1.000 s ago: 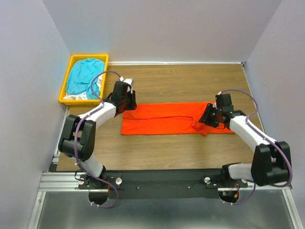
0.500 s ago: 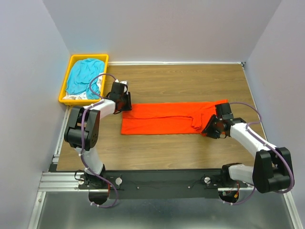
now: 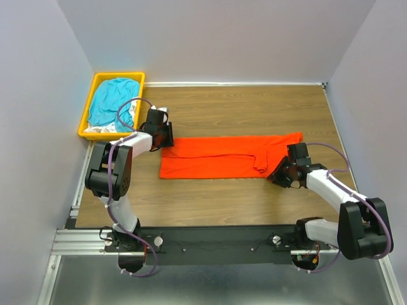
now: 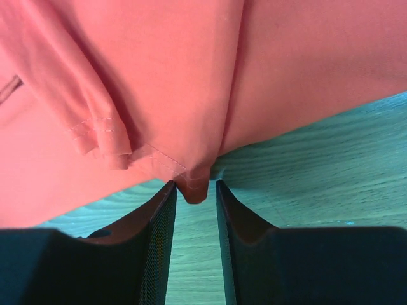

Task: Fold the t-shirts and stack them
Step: Fold the tshirt

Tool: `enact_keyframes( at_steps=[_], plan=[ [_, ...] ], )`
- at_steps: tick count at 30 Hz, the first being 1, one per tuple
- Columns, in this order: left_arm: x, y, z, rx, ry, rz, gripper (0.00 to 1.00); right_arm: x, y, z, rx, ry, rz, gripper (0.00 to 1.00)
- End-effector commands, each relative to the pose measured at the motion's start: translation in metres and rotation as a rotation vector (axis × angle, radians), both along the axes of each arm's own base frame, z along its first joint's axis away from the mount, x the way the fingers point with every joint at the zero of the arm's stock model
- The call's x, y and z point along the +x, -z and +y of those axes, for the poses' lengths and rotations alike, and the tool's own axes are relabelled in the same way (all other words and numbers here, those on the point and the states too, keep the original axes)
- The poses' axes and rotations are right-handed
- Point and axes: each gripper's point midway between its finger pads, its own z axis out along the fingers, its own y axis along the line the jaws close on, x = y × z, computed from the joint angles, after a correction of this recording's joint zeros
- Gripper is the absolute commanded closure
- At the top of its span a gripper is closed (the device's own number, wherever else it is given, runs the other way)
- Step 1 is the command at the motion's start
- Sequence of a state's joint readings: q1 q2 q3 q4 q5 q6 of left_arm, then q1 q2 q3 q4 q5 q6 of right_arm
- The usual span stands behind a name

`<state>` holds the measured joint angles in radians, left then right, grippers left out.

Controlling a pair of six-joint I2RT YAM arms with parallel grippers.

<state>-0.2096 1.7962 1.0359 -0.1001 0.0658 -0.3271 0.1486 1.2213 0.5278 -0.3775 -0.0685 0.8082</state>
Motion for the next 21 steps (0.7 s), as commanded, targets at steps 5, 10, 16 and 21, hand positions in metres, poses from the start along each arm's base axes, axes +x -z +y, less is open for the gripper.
enact_keyframes(
  at_steps=[5,10,16,21],
  plan=[
    [-0.004,0.008,0.009,0.018,-0.023,0.026,0.55,0.01,-0.005,-0.005,0.004,0.056,-0.058,0.63],
    [-0.002,0.008,0.015,0.032,-0.037,0.025,0.55,0.009,-0.007,-0.007,0.004,0.051,-0.065,0.86],
    [0.003,0.011,0.038,0.088,-0.097,0.035,0.55,0.0,-0.012,-0.016,-0.026,0.048,-0.038,0.99],
    [0.009,0.013,0.062,0.103,-0.153,0.05,0.55,-0.011,-0.01,-0.026,-0.084,0.021,0.034,0.99]
  ],
)
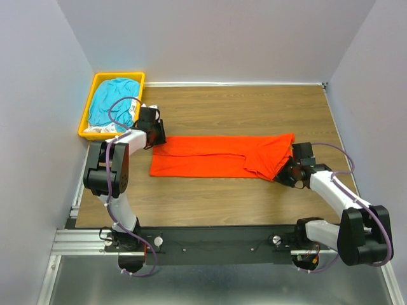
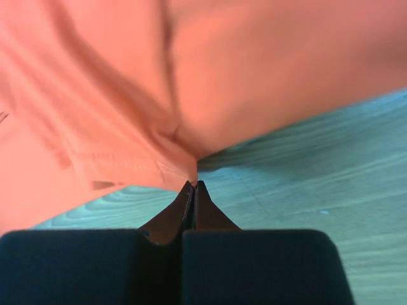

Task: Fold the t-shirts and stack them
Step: Fold the tshirt

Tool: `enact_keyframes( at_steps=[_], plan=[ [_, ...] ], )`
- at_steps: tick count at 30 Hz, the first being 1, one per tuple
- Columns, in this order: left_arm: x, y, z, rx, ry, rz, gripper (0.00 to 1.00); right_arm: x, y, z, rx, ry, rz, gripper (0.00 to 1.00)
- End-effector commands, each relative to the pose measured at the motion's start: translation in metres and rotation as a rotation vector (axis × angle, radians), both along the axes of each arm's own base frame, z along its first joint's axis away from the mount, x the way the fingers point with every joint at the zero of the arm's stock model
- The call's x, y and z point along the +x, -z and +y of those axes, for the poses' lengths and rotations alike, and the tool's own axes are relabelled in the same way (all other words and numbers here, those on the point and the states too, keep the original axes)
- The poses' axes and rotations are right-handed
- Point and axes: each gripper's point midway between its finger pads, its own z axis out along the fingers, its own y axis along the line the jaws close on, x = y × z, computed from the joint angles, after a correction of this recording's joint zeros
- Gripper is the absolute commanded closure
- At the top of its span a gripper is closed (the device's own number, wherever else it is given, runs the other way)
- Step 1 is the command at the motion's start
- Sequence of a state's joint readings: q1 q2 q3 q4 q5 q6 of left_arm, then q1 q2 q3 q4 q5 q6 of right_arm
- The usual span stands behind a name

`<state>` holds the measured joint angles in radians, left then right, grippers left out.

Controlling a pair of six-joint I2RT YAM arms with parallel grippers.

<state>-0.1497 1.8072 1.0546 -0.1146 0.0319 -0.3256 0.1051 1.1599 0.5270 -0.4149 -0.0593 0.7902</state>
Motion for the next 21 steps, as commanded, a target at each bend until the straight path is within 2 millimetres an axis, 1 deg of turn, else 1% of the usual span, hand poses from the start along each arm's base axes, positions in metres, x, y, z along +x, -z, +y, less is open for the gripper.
enact_keyframes(
  at_steps=[1,3,7,11,13,14,16,17,18,19,20,21],
  plan=[
    [0.003,0.011,0.038,0.081,-0.09,0.05,0.55,-0.011,-0.001,-0.013,-0.075,-0.02,0.066,0.99],
    [0.009,0.008,0.043,0.094,-0.1,0.043,0.55,-0.014,0.003,-0.014,-0.08,-0.032,0.092,0.99],
    [0.018,-0.005,0.039,0.082,-0.079,0.002,0.55,-0.013,0.006,-0.01,-0.072,-0.065,0.116,0.99],
    [0.019,-0.022,0.032,0.057,-0.056,-0.039,0.54,-0.006,0.004,-0.003,-0.054,-0.135,0.122,0.99],
    [0.017,-0.027,0.028,0.052,-0.046,-0.051,0.54,-0.001,-0.001,0.006,-0.023,-0.199,0.112,0.98],
    [0.017,-0.036,0.026,0.046,-0.042,-0.07,0.54,0.001,-0.003,0.008,-0.012,-0.214,0.106,0.98],
    [0.013,-0.044,0.017,0.035,-0.03,-0.08,0.54,0.007,-0.011,0.016,0.021,-0.251,0.082,0.98],
    [0.01,-0.058,0.005,0.003,0.003,-0.105,0.54,0.008,-0.014,0.018,0.031,-0.254,0.076,0.98],
    [0.007,-0.065,-0.013,-0.004,0.043,-0.117,0.54,0.009,-0.016,0.021,0.048,-0.265,0.07,0.98],
    [0.002,-0.072,-0.024,-0.008,0.07,-0.12,0.54,0.012,-0.02,0.023,0.055,-0.272,0.06,0.98],
    [-0.003,-0.084,-0.038,-0.017,0.106,-0.14,0.54,0.012,-0.02,0.024,0.063,-0.277,0.061,0.98],
    [-0.008,-0.089,-0.052,-0.021,0.142,-0.14,0.54,0.013,-0.023,0.027,0.077,-0.286,0.056,0.98]
  ],
)
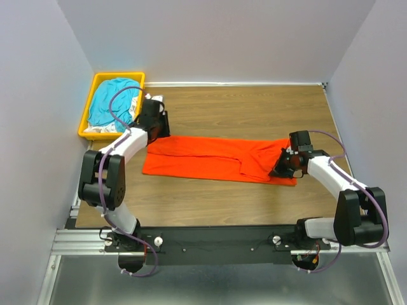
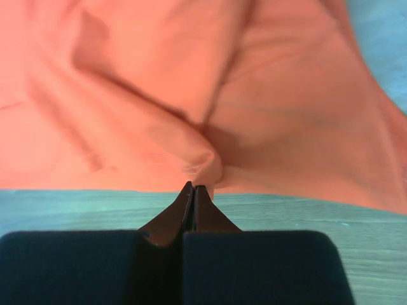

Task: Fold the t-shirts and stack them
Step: Fold the tshirt

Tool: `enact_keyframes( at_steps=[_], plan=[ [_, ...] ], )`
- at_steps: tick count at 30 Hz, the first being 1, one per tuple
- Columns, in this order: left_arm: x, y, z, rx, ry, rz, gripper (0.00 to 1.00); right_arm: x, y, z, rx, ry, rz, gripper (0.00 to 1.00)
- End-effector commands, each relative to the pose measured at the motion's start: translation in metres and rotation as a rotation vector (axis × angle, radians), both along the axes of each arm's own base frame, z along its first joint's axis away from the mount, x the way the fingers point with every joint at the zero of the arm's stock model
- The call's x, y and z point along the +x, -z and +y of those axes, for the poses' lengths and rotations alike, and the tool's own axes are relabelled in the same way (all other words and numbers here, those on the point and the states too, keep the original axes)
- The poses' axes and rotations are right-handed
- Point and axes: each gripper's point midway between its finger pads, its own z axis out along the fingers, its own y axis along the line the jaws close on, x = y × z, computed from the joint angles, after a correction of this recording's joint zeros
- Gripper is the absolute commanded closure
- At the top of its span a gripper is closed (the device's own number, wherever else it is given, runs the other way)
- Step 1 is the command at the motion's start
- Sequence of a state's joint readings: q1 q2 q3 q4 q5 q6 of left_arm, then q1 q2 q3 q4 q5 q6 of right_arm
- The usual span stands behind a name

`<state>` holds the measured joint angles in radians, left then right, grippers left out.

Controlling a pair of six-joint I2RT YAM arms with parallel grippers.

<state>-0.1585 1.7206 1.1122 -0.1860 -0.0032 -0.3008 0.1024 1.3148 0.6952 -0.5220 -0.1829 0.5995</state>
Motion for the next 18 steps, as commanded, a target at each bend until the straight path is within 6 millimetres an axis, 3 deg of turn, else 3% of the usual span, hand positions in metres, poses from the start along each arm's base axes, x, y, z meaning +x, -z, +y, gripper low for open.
enact_keyframes(
  at_steps=[1,2,3,4,8,9,17,18],
  plan=[
    [-0.022,-0.046,-0.068,-0.05,0.174,-0.061,0.54,0.004,-0.013,0.013,0.071,-0.071,-0.011,0.98],
    [-0.033,-0.049,-0.097,-0.063,0.252,-0.054,0.54,0.005,-0.015,0.017,0.09,-0.086,-0.012,0.98],
    [-0.039,-0.049,-0.11,-0.072,0.287,-0.045,0.55,0.006,-0.015,0.017,0.088,-0.091,-0.013,0.97],
    [-0.052,-0.046,-0.136,-0.094,0.365,-0.019,0.55,0.007,-0.017,0.02,0.101,-0.11,-0.016,0.97],
    [-0.079,-0.041,-0.181,-0.143,0.542,0.066,0.6,0.006,-0.015,0.021,0.106,-0.127,-0.01,0.97],
    [-0.09,-0.029,-0.197,-0.141,0.595,0.11,0.61,0.004,-0.013,0.021,0.104,-0.126,-0.004,0.97],
    [-0.134,-0.017,-0.27,-0.211,0.854,0.233,0.61,-0.005,-0.004,0.018,0.095,-0.113,0.027,0.97],
    [-0.138,-0.007,-0.276,-0.212,0.872,0.259,0.61,-0.005,-0.003,0.018,0.092,-0.113,0.03,0.97]
  ],
)
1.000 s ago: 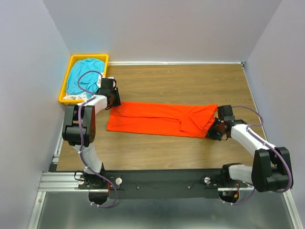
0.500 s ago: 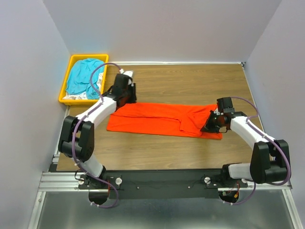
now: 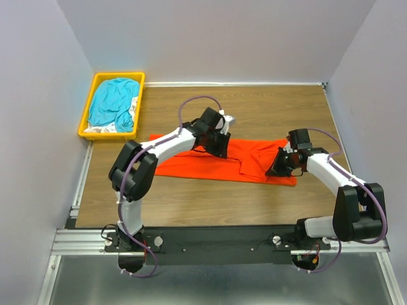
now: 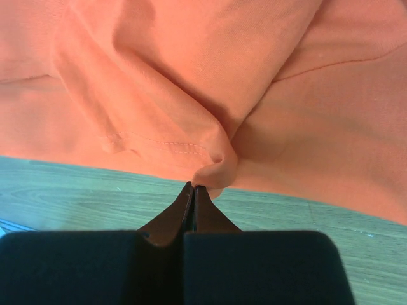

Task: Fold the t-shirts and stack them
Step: Fold the tshirt

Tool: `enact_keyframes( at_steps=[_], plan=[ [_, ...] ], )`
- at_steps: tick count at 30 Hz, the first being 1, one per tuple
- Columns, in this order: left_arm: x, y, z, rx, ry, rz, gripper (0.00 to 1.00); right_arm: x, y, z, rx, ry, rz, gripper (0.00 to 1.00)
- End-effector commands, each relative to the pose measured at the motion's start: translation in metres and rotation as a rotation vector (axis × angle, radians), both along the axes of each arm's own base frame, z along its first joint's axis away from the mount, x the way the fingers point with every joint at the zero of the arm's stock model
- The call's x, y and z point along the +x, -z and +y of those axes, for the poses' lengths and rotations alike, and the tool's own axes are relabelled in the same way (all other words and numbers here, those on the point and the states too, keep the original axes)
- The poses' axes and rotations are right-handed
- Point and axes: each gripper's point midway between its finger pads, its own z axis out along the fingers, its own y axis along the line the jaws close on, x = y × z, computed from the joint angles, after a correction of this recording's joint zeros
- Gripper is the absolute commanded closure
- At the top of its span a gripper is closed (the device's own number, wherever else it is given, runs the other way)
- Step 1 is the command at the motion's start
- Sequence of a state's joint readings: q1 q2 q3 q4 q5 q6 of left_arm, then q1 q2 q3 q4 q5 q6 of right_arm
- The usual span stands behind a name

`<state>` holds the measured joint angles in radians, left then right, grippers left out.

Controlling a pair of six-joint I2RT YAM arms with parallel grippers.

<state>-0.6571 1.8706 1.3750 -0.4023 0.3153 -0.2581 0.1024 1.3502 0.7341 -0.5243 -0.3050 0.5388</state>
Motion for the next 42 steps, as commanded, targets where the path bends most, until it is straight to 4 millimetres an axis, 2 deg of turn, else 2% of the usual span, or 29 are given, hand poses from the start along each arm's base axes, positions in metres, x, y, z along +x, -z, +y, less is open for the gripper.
enact_keyframes(
  at_steps=[1,2,4,8,10,17,26,38,42],
  plan=[
    [-0.033,0.004,-0.037,-0.043,0.163,0.086,0.61,-0.01,0.008,-0.001,0.001,-0.005,0.042,0.97],
    [-0.039,0.011,-0.043,-0.045,0.186,0.112,0.61,-0.01,0.009,-0.001,-0.001,-0.004,0.043,0.97],
    [-0.047,0.008,-0.059,-0.058,0.23,0.112,0.61,-0.011,0.009,-0.002,-0.001,-0.001,0.046,0.97],
    [-0.057,0.017,-0.073,-0.057,0.278,0.134,0.61,-0.014,0.011,-0.003,-0.005,0.004,0.048,0.97],
    [-0.061,0.029,-0.078,-0.045,0.294,0.161,0.61,-0.015,0.01,-0.003,-0.005,0.005,0.047,0.97],
    [-0.053,0.048,-0.076,0.015,0.24,0.172,0.6,-0.017,0.012,-0.004,-0.011,0.011,0.044,0.97],
    [-0.039,0.054,-0.081,0.036,0.199,0.15,0.6,-0.016,0.012,-0.004,-0.009,0.016,0.04,0.97],
    [-0.048,0.053,-0.091,0.017,0.251,0.166,0.61,-0.015,0.013,-0.004,-0.009,0.009,0.042,0.97],
    [-0.054,0.054,-0.097,0.014,0.289,0.171,0.65,-0.014,0.013,-0.004,-0.009,0.006,0.043,0.97]
  ],
)
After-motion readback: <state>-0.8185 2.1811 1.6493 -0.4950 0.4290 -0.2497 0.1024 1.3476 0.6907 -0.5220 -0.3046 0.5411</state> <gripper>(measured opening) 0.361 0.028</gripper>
